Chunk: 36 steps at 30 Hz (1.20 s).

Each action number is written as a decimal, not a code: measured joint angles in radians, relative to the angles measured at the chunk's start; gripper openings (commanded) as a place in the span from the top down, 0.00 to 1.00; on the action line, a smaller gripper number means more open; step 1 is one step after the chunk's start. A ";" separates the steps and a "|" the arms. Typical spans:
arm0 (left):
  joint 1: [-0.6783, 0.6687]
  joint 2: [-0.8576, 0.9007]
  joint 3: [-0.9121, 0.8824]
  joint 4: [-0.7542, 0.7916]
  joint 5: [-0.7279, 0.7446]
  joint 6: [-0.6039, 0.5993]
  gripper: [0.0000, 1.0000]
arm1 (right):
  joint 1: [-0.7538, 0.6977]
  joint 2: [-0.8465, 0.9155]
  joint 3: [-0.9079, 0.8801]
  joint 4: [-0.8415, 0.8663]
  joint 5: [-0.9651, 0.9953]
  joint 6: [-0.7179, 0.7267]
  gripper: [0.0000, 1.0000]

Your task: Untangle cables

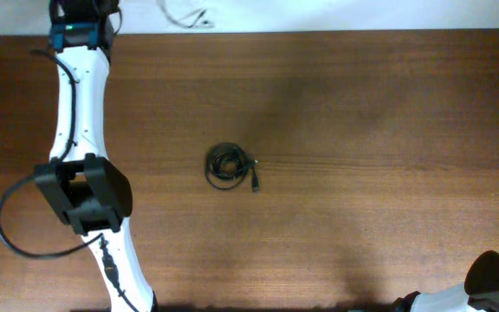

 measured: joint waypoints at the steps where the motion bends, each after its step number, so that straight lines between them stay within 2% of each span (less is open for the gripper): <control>1: 0.030 0.034 0.000 -0.006 -0.068 0.038 0.74 | 0.000 0.000 0.000 0.000 0.000 0.000 0.02; 2: 0.070 0.080 0.000 -0.024 -0.156 0.071 0.27 | 0.000 0.000 0.000 0.000 0.000 0.000 0.01; 3: 0.106 0.116 -0.001 -0.050 -0.225 0.092 0.01 | 0.000 0.000 0.000 0.000 0.000 -0.001 0.02; 6: 0.210 0.173 -0.013 -0.144 -0.351 0.121 0.01 | 0.000 0.000 0.000 0.000 0.000 -0.001 0.01; 9: 0.279 0.173 -0.010 -0.222 -0.395 0.133 0.01 | 0.000 0.000 0.000 -0.001 0.000 0.000 0.02; 11: 0.275 0.173 -0.011 -0.294 -0.303 0.136 0.01 | 0.000 0.000 0.000 0.000 0.000 0.000 0.02; 14: 0.232 0.173 -0.010 -0.296 -0.109 0.134 0.01 | 0.000 0.000 0.000 0.000 0.000 0.000 0.02; 17: 0.148 0.191 -0.010 -0.309 -0.073 0.145 0.00 | 0.000 0.000 0.000 0.000 0.000 -0.001 0.02; 20: 0.084 0.253 -0.010 -0.311 -0.186 0.241 0.01 | 0.000 0.000 0.000 0.000 0.000 0.000 0.01; 22: 0.082 0.290 -0.010 -0.322 -0.316 0.288 0.01 | 0.000 0.000 0.000 0.000 0.000 0.000 0.02; 24: 0.106 0.308 -0.010 -0.343 -0.368 0.303 0.04 | 0.000 0.000 0.000 0.000 0.000 0.000 0.02; 26: 0.159 0.323 -0.010 -0.364 -0.385 0.317 0.00 | 0.000 0.000 0.000 0.000 0.000 0.000 0.02; 31: 0.235 0.346 -0.010 -0.370 -0.333 0.334 0.00 | 0.000 0.000 0.000 0.000 0.000 0.000 0.02; 33: 0.252 0.364 -0.010 -0.369 -0.391 0.307 0.03 | 0.000 0.000 0.000 0.000 0.000 0.000 0.02; 36: 0.304 0.365 0.004 -0.406 -0.422 0.261 0.01 | 0.000 0.000 0.000 0.000 0.000 -0.001 0.02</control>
